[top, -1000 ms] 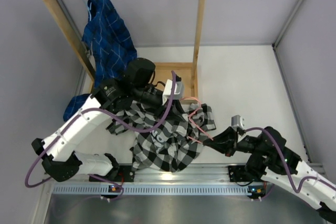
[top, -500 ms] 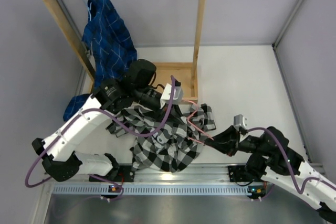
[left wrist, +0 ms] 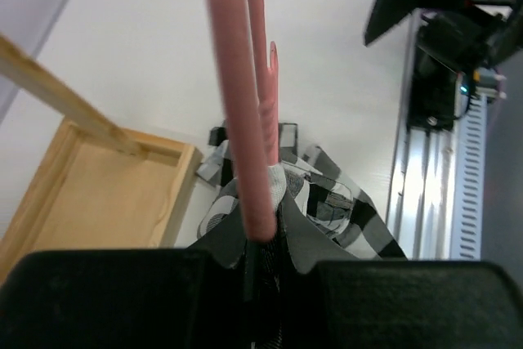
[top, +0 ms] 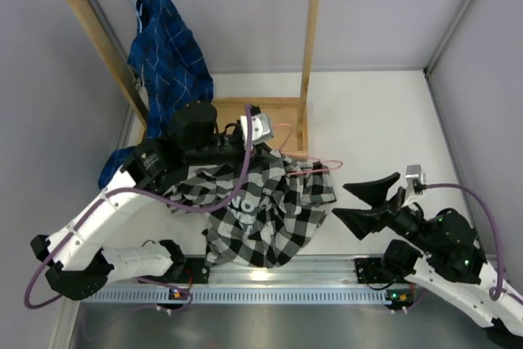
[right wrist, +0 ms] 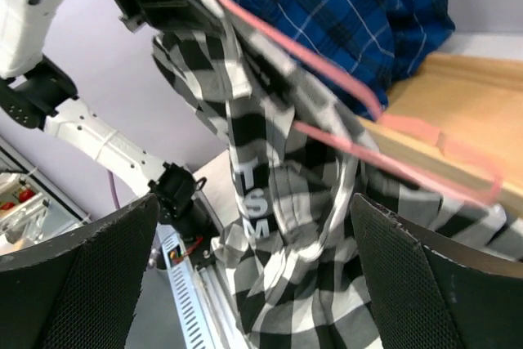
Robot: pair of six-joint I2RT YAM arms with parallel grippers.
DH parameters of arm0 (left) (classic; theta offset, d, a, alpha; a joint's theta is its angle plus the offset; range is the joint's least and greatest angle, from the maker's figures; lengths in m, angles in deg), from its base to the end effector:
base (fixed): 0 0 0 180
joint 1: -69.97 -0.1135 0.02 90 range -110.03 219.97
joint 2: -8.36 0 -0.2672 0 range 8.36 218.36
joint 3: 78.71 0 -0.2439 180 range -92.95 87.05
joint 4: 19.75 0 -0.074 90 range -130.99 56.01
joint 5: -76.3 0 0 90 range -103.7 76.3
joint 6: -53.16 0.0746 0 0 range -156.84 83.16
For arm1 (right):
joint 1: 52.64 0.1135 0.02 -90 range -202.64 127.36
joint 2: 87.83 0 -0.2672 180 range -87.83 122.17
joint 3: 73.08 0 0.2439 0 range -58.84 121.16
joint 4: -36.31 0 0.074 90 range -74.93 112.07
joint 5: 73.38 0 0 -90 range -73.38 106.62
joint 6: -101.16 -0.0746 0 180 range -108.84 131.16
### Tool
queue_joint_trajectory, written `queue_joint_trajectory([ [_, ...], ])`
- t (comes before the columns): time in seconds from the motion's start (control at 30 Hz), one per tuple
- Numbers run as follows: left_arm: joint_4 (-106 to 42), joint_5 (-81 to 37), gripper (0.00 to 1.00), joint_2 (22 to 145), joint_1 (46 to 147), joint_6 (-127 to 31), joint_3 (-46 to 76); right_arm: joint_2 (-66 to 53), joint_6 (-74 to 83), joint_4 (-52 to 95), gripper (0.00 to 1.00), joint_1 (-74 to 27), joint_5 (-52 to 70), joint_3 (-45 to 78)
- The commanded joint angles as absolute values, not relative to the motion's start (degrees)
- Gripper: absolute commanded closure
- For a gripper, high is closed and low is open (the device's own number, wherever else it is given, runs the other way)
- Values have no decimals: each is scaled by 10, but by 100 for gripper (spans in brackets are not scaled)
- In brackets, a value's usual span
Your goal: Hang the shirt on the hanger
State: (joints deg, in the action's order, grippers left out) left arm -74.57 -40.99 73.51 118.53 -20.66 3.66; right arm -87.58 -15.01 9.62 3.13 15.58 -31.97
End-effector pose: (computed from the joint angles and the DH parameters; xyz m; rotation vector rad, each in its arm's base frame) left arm 0.1353 -0.2050 0.4336 1.3339 1.5019 -0.8327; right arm 0.0446 0.0680 0.3106 -0.3812 1.3775 1.2129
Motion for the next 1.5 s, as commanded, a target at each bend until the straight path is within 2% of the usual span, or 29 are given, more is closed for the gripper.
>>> queue_joint_trajectory([
  [0.0, -606, -277, 100, 714, 1186, -294, 52, -884, -211, 102, 7, 37, 185, -334],
  [0.27, -541, -183, 100, 681, 1186, -414, 111, -694, -238, 235, 22, 36, 253, -363],
  [0.4, -517, -184, 100, 659, 1186, -454, 151, -597, -269, 328, 24, 36, 277, -380],
  [0.63, -506, -190, 100, 654, 1185, -476, 171, -534, -384, 503, 27, 36, 291, -462],
  [0.8, -485, -206, 100, 651, 1186, -484, 184, -468, -414, 553, 33, 37, 285, -458],
  [1.0, -481, -216, 100, 644, 1186, -485, 195, -422, -434, 618, 49, 37, 320, -464],
  [1.1, -481, -215, 100, 636, 1185, -484, 203, -421, -441, 624, 74, 37, 365, -472],
  [1.13, -482, -212, 100, 627, 1186, -479, 206, -424, -450, 621, 88, 37, 379, -475],
  [1.2, -482, -206, 100, 617, 1186, -473, 212, -441, -455, 608, 97, 35, 416, -479],
  [1.23, -488, -206, 100, 610, 1186, -465, 213, -449, -450, 583, 100, 35, 424, -477],
  [1.37, -515, -206, 100, 587, 1186, -451, 211, -503, -407, 477, 100, 10, 447, -440],
  [1.47, -539, -206, 100, 569, 1186, -465, 213, -514, -375, 387, 100, -52, 407, -397],
])
